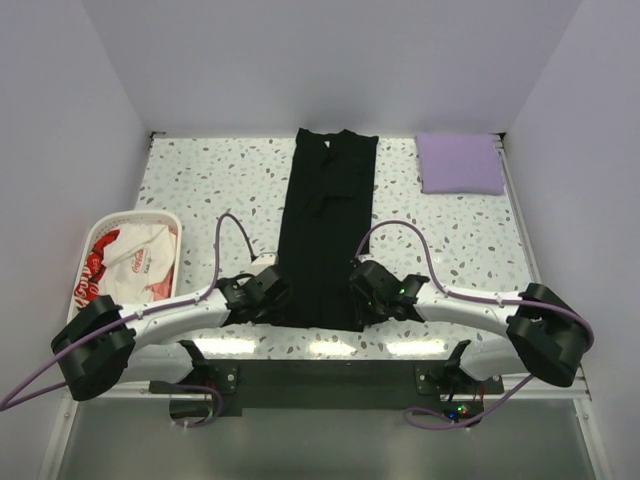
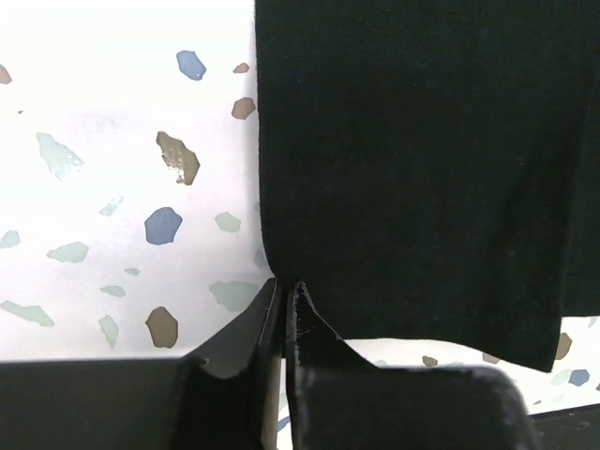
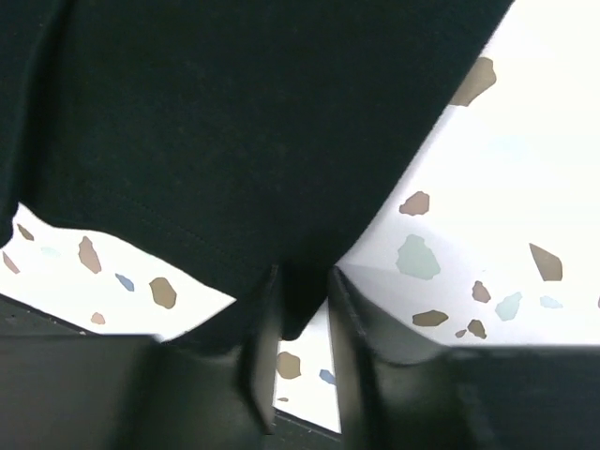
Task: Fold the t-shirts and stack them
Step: Fold the tshirt
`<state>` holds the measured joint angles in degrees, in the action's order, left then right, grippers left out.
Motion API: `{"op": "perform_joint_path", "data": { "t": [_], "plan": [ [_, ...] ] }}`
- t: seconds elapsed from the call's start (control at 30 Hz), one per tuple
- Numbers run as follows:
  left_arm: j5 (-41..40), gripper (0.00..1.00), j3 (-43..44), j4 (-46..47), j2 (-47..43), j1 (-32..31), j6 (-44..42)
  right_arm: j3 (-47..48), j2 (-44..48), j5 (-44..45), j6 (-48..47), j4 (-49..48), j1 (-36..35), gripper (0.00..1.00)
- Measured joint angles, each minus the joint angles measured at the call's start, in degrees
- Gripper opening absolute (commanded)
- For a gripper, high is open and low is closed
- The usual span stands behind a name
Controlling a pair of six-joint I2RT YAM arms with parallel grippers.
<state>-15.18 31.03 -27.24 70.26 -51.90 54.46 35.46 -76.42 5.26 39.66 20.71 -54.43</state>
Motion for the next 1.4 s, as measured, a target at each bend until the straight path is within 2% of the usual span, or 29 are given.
{"op": "perform_joint_path", "data": {
  "t": [0.07,0.2,0.53,0.57,0.63,0.7,0.8,0.9,1.07,1.17,1.27,1.4],
  "plan": [
    [0.00,0.00,0.00,-0.11,-0.11,0.00,0.02,-0.35,0.26,0.17,0.26,0.02,0.00,0.17],
    [0.24,0.00,-0.07,-0.87,-0.55,0.00,0.04,-1.22,1.64,0.46,0.61,1.27,0.00,0.08],
    [2.08,0.00,-2.12,-1.62,-4.85,-0.02,1.05,-2.84,6.69,2.69,0.90,5.20,0.00,0.02],
    [2.43,0.00,-2.36,-1.44,-4.94,-0.02,1.09,-3.21,6.69,2.62,0.94,5.14,0.00,0.02],
    [3.17,0.03,-3.17,-1.09,-5.14,-0.02,1.11,-3.89,6.69,2.25,1.22,4.92,0.00,0.14],
    [3.96,0.14,-3.80,-0.63,-5.99,-0.02,0.98,-4.09,6.75,1.73,1.38,5.05,0.00,0.28],
    [4.57,0.33,-4.39,-1.40,-7.91,-0.02,0.42,-4.09,7.65,1.31,1.33,5.73,0.00,0.44],
    [4.61,0.43,-4.11,-3.04,-10.45,-0.02,-0.22,-3.04,9.90,1.51,0.92,8.35,0.00,0.47],
    [4.57,0.44,-0.46,-6.51,-13.46,-0.02,-1.57,4.07,11.45,2.67,-0.70,11.26,1.18,0.49],
    [5.49,0.42,2.73,-5.90,-13.60,-0.02,-3.21,8.83,9.99,-0.59,-2.40,8.92,6.93,0.48],
    [7.04,0.39,5.99,-3.34,-10.29,-0.04,-5.22,13.88,4.68,-5.11,-3.39,4.50,14.23,0.47],
    [9.25,0.36,8.81,0.31,-3.50,-0.90,-7.76,22.84,-8.48,-11.28,-3.85,-3.34,20.24,0.45]
  ]
}}
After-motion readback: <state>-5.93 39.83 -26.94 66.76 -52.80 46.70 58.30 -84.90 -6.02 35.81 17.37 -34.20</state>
